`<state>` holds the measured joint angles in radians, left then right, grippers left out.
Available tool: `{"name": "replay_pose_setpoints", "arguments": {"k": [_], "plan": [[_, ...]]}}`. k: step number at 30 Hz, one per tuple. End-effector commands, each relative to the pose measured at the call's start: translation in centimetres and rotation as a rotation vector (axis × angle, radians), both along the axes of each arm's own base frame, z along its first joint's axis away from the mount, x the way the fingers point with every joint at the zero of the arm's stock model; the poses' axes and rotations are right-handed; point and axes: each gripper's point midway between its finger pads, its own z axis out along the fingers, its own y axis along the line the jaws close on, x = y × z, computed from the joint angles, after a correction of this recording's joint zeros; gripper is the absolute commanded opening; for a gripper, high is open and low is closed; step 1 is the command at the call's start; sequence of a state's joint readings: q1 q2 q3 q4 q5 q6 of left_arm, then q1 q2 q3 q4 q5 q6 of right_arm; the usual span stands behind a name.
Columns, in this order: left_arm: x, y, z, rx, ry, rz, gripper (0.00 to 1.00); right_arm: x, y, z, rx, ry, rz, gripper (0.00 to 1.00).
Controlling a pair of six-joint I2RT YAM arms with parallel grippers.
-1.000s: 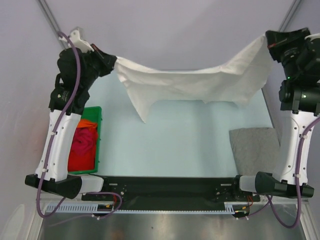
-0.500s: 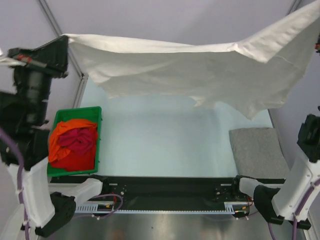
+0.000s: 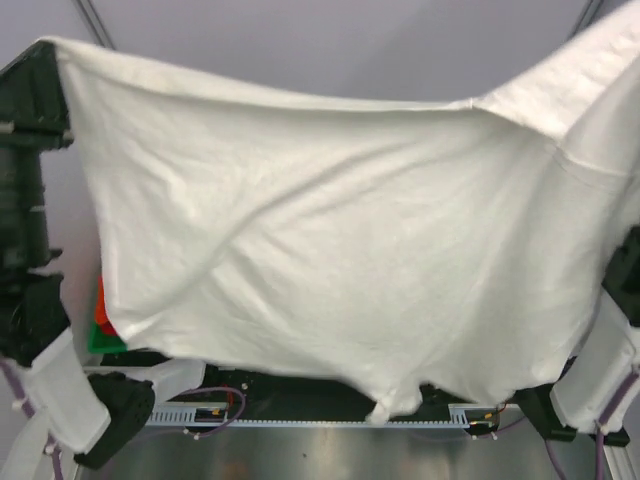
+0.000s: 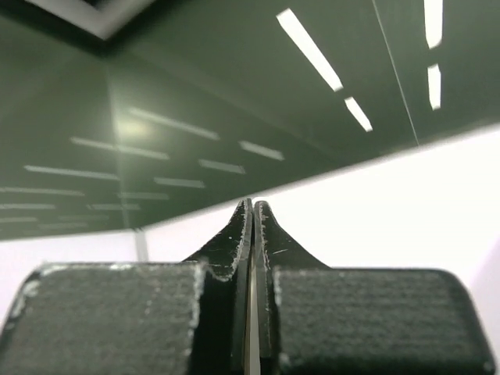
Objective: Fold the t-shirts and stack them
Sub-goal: Flatten the tshirt out
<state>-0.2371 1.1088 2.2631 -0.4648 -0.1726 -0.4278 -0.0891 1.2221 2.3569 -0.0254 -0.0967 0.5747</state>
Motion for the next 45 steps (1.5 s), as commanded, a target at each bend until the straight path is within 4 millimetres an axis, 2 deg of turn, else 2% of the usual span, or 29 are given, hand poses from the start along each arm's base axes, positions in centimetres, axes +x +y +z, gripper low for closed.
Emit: {"name": "replay_pose_setpoints", "arguments": {"k": [1,2,3,6,10,13,16,20,21,23,24,27,28,32,34,36,37,38,39,40,41,42,43,44,45], "plan": [[4.2,-2.7,-0.1,0.031,0.05,-0.095,0.0,12.0,-1.2,-3.6,0.012,0.228,0.014,0.0],[4.2,-2.6,0.2,0.019,0.04,-0.092,0.0,12.4,-1.3,-3.7,0.012,0.239,0.021,0.0],[4.5,-1.5,0.3,-0.021,0.047,-0.044,0.0,12.7,-1.6,-3.9,0.011,0.245,0.018,0.0],[4.6,-0.1,-0.7,-0.06,0.101,0.022,0.0,12.2,-2.2,-3.9,0.029,0.232,0.009,0.0],[4.0,-0.5,-1.1,-0.061,0.083,-0.009,0.0,11.4,-2.4,-4.0,0.02,0.229,-0.005,0.0],[3.1,-0.1,-0.7,-0.067,0.063,0.0,0.0,9.9,-2.3,-3.7,0.022,0.21,-0.013,0.0],[1.7,0.3,-0.2,-0.072,0.037,0.0,0.0,7.8,-2.1,-3.0,0.024,0.176,-0.026,0.0],[-0.7,1.1,0.4,-0.088,-0.004,0.011,0.0,4.1,-1.8,-1.8,0.027,0.11,-0.057,0.0],[-2.1,1.4,0.7,-0.094,-0.024,0.011,0.0,2.1,-1.4,-1.3,0.022,0.077,-0.065,0.0],[-3.6,1.8,1.0,-0.102,-0.049,0.011,0.0,0.2,-1.2,-0.9,0.02,0.041,-0.083,0.0],[-4.8,2.1,1.2,-0.106,-0.07,0.01,0.01,-1.9,-1.0,-0.5,0.025,0.007,-0.09,0.0],[-6.6,2.4,1.5,-0.11,-0.104,0.002,0.0,-4.5,-1.0,0.1,0.033,-0.047,-0.115,0.0],[-7.5,2.6,1.6,-0.113,-0.117,0.001,0.0,-6.0,-0.7,0.3,0.031,-0.07,-0.095,0.0],[-7.5,2.6,1.5,-0.111,-0.116,0.0,0.01,-7.3,-1.6,0.7,0.068,-0.1,-0.075,0.0],[-6.7,2.4,1.1,-0.112,-0.095,0.0,0.0,-6.4,-2.0,0.5,0.074,-0.078,-0.075,0.0],[-5.3,2.2,0.4,-0.112,-0.063,0.005,0.0,-3.9,-2.3,-0.2,0.09,-0.01,-0.056,0.0],[-3.7,1.9,-0.6,-0.109,-0.021,0.007,0.0,-2.8,-2.3,-0.6,0.089,0.018,-0.06,0.0],[-3.0,1.9,-1.2,-0.115,0.0,0.016,0.0,-0.3,-1.9,-1.7,0.102,0.083,-0.039,0.0],[-2.1,1.8,-1.9,-0.113,0.024,0.02,0.0,0.8,-1.7,-2.2,0.1,0.114,-0.046,0.0],[0.2,1.3,-3.7,-0.104,0.084,0.026,0.0,2.6,-1.2,-3.2,0.069,0.155,-0.081,0.0],[1.3,1.4,-4.8,-0.106,0.117,0.044,0.0,4.0,-1.1,-3.9,0.067,0.189,-0.102,0.0],[2.4,1.3,-5.9,-0.1,0.146,0.053,0.0,7.2,-0.1,-5.7,0.036,0.262,-0.125,0.0],[4.9,0.9,-8.4,-0.088,0.219,0.067,0.0,9.0,0.3,-6.7,0.005,0.301,-0.163,0.0],[6.2,0.8,-9.8,-0.081,0.259,0.084,0.0,10.7,0.7,-7.7,-0.017,0.339,-0.185,0.0],[7.4,0.7,-11.1,-0.071,0.29,0.093,0.0,14.3,1.6,-10.1,-0.06,0.414,-0.216,0.0]]}}
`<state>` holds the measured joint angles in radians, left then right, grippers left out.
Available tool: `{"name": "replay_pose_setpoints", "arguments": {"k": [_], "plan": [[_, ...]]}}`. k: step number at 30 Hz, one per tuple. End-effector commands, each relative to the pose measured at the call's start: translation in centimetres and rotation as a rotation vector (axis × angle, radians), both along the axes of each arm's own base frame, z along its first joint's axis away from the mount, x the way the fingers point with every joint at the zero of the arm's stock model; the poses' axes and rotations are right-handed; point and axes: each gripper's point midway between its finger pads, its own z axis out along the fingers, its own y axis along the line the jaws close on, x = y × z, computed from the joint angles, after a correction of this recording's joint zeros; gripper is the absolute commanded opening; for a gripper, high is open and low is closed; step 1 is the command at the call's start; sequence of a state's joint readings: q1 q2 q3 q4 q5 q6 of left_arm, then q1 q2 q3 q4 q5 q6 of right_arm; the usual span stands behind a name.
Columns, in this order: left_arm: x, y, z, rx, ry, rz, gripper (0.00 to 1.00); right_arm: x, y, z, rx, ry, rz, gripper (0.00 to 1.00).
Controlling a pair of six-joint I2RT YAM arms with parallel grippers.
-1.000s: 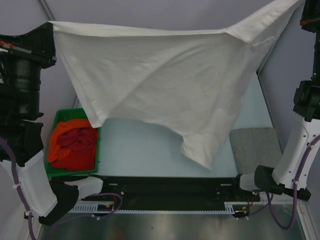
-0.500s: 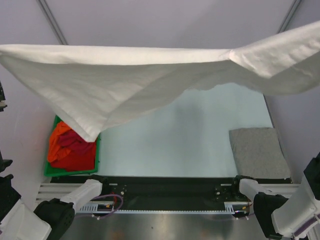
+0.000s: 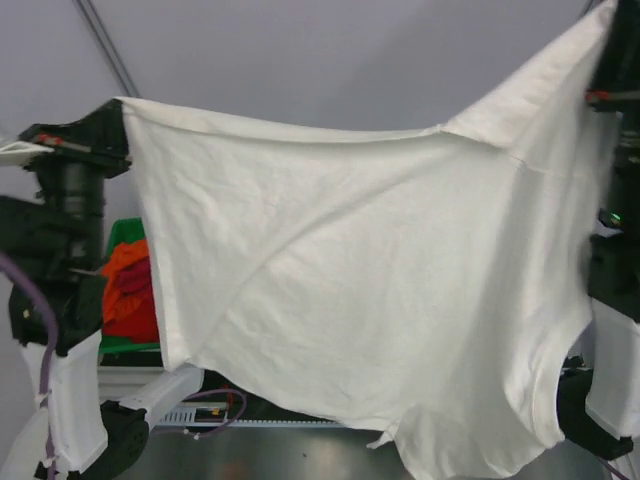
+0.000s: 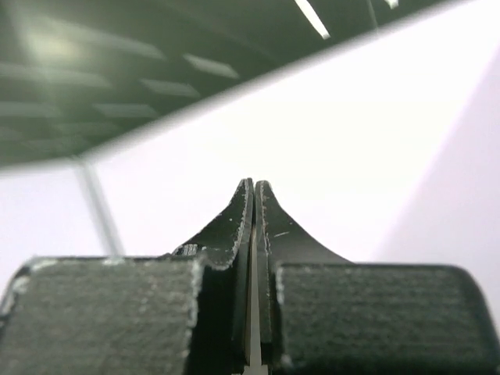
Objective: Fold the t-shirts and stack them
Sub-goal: Flatten the tshirt out
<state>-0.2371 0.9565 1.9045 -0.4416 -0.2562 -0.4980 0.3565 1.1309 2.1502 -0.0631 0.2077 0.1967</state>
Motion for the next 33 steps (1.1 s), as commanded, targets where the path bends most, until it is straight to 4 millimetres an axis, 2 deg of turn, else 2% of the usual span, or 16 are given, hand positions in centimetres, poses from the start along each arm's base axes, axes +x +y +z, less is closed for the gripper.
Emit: {"name": "replay_pose_setpoints", "arguments": {"k": [1,2,3,4,6,7,9,10,12,13,16,17,19,20,23,33], "plan": [[6.3,-0.1,-6.6,0.011,0.181,0.069,0.0,12.3,1.8,-7.1,-0.138,0.278,-0.18,0.0],[7.4,-0.2,-8.1,0.017,0.214,0.078,0.0,14.5,2.5,-8.4,-0.168,0.307,-0.161,0.0],[8.6,-0.5,-9.2,0.028,0.222,0.08,0.0,16.5,1.4,-9.7,-0.176,0.339,-0.191,0.0],[11.1,-1.0,-13.5,0.056,0.311,0.086,0.0,20.2,1.4,-12.8,-0.183,0.408,-0.175,0.0],[13.6,-1.6,-17.0,0.066,0.365,0.078,0.0,23.5,1.6,-15.8,-0.163,0.457,-0.073,0.0],[16.2,-1.9,-21.6,0.09,0.465,0.08,0.0,27.2,0.3,-19.9,-0.154,0.541,-0.083,0.0],[18.9,-2.4,-25.8,0.066,0.548,0.063,0.0,30.4,0.3,-23.0,-0.15,0.59,-0.033,0.0],[21.1,-3.2,-30.9,0.082,0.658,0.029,0.0,33.4,0.1,-26.5,-0.157,0.661,-0.021,0.0],[23.3,-4.2,-34.6,0.079,0.717,-0.004,0.0,36.5,0.2,-30.8,-0.181,0.742,-0.011,0.0],[25.1,-5.2,-39.7,0.099,0.819,-0.039,0.0,39.1,0.5,-34.8,-0.191,0.812,0.007,0.0],[28.2,-6.5,-44.6,0.135,0.924,-0.085,0.0,42.1,1.0,-40.5,-0.194,0.918,0.052,0.0],[29.4,-6.8,-48.3,0.154,1.006,-0.091,0.0,43.6,1.2,-43.2,-0.196,0.967,0.066,0.0],[31.0,-7.1,-49.1,0.181,1.032,-0.105,0.0,44.6,1.7,-45.8,-0.206,1.019,0.096,0.0],[31.6,-7.1,-51.3,0.19,1.079,-0.106,0.0,45.3,1.7,-47.7,-0.208,1.05,0.102,0.0],[33.3,-7.0,-51.5,0.187,1.08,-0.112,0.0,46.1,1.7,-50.6,-0.221,1.108,0.103,0.0],[36.1,-5.6,-50.9,0.233,1.11,-0.083,0.0,48.5,-0.5,-52.9,-0.202,1.18,0.077,0.0]]}}
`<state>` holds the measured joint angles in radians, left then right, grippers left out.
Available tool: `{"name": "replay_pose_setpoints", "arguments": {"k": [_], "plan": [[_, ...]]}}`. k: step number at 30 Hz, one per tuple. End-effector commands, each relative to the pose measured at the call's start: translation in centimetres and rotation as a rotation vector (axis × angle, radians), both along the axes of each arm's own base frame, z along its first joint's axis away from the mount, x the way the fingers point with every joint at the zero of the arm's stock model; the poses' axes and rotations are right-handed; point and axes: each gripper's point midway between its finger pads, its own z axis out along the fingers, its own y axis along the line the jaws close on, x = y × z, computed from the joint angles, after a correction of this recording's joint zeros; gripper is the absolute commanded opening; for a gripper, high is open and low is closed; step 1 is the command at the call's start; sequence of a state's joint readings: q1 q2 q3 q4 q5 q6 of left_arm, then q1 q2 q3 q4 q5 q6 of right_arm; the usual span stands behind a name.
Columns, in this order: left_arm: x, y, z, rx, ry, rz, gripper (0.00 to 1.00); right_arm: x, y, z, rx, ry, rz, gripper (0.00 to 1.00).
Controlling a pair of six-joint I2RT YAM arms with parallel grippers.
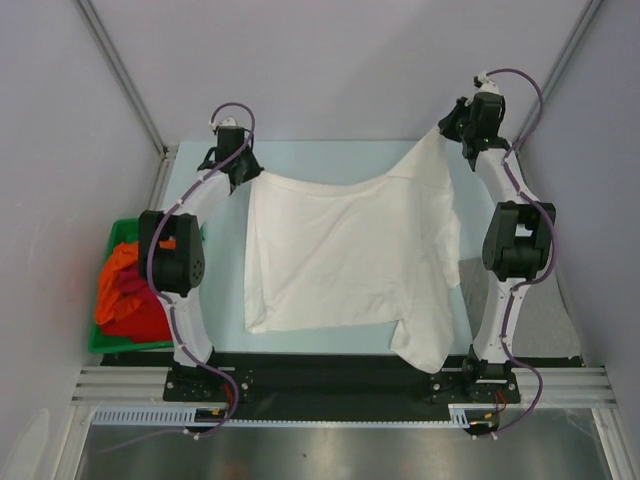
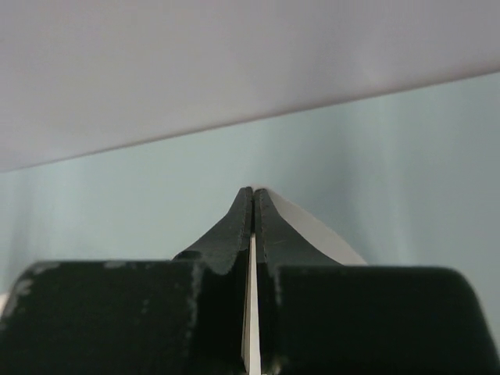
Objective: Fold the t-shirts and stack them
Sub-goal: Flatten the tshirt out
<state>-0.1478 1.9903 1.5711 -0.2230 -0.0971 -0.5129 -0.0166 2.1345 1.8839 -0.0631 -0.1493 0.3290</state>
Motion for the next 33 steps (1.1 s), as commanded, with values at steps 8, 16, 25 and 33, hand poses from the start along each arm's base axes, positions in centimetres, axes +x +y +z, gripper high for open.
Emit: {"name": "replay_pose_setpoints", "arguments": {"k": [8,16,25,33], "plan": [[-1.6,1.2,1.3,0.093,0.165,-0.055,0.85,2.5,-2.0,0.6,0.025,0.121,-0.05,0.58],[-13.9,-1.1,0.6,0.059,0.289,-0.172,0.69,-5.5,1.0,-0.6,0.143,0.386,-0.045,0.75],[-27.7,-4.5,-3.7,-0.199,0.481,-0.286,0.78,-20.3,12.6,0.5,0.159,0.479,0.269,0.76],[-32.5,-5.1,-7.3,-0.243,0.629,-0.283,0.54,-31.2,16.1,0.4,0.141,0.488,0.431,0.76]]}}
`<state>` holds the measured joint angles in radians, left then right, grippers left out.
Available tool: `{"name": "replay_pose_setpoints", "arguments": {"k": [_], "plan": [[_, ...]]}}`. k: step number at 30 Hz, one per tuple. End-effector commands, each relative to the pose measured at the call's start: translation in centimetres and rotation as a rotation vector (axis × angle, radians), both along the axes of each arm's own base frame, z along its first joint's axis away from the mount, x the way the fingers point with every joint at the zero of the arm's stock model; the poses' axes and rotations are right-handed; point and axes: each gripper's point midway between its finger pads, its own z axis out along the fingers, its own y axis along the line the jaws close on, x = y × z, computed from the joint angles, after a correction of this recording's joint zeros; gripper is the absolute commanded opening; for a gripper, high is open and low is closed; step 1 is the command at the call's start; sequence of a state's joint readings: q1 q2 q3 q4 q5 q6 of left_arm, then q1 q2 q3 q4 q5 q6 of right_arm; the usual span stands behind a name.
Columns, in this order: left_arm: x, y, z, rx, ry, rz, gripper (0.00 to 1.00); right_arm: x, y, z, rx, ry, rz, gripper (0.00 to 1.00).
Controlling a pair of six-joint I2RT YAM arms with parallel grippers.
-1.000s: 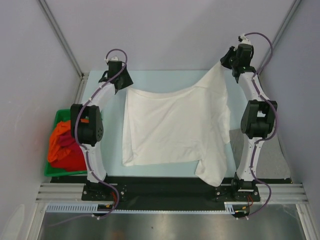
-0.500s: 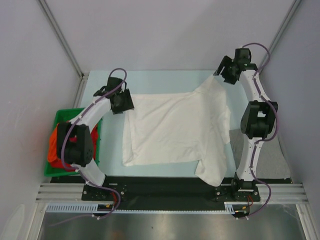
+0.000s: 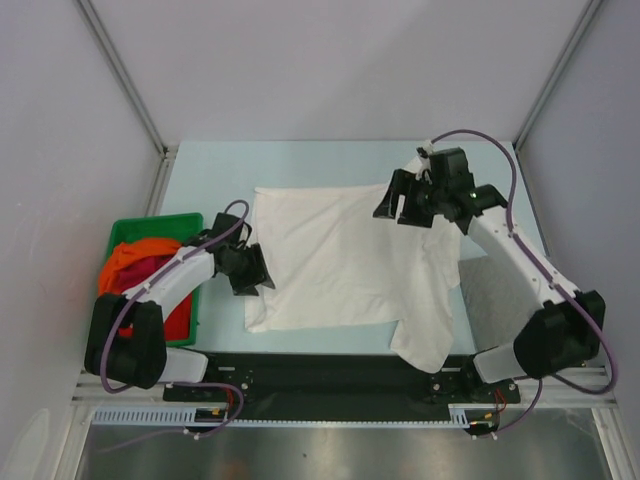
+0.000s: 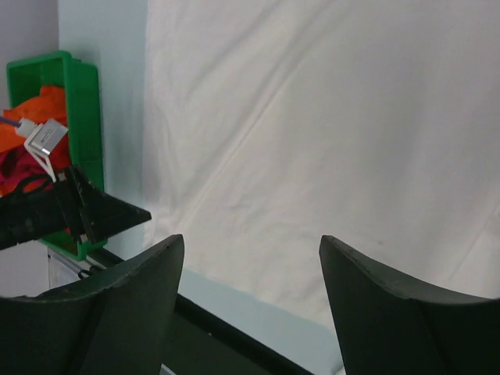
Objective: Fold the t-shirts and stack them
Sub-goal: Flatten the tshirt out
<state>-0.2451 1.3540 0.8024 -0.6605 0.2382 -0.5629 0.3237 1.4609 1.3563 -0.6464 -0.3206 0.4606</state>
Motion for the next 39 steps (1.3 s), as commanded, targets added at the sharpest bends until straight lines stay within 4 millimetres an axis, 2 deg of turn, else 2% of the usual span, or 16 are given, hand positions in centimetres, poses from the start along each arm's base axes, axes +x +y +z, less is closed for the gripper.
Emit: {"name": "replay_pose_setpoints", "arguments": {"k": [1,3,5,6,11,16,17,21,27,33,39], "plan": [[-0.9,-1.0,-0.4,-0.044,0.018,0.0,0.51,-3.1,-0.6,0.7,0.02,-0.025,0.013,0.76],[-1.2,-0.9,-0.9,-0.041,0.013,0.002,0.45,-4.4,-1.3,-0.7,-0.011,-0.006,0.015,0.76],[-1.1,-0.5,-1.3,-0.025,0.007,0.01,0.44,-5.6,-2.1,-0.7,-0.033,-0.012,0.01,0.77],[-1.4,-0.4,-1.8,-0.016,0.022,0.01,0.44,-5.9,-2.7,-1.3,-0.05,-0.003,0.0,0.76],[-2.5,-0.4,-3.1,-0.022,0.06,0.008,0.44,-7.2,-3.6,-1.3,-0.025,-0.004,-0.021,0.77],[-2.0,-0.7,-3.8,-0.036,0.048,0.012,0.36,-7.7,-4.1,-1.6,-0.027,-0.002,-0.031,0.77],[-1.9,-0.6,-3.9,-0.031,0.048,0.014,0.33,-7.8,-4.2,-1.8,-0.032,0.005,-0.031,0.77],[-0.8,0.7,-3.3,0.041,0.0,0.051,0.0,-8.3,-4.4,-2.1,-0.038,0.008,-0.033,0.77],[-0.1,2.8,-0.5,0.141,-0.085,0.12,0.01,-9.1,-4.7,-3.3,-0.044,0.037,-0.043,0.77],[-1.0,3.7,-1.2,0.185,-0.049,0.146,0.0,-10.1,-4.9,-5.0,-0.059,0.073,-0.031,0.78],[-0.5,5.2,-1.2,0.255,-0.077,0.187,0.0,-10.8,-4.9,-5.9,-0.063,0.089,-0.017,0.79]]}}
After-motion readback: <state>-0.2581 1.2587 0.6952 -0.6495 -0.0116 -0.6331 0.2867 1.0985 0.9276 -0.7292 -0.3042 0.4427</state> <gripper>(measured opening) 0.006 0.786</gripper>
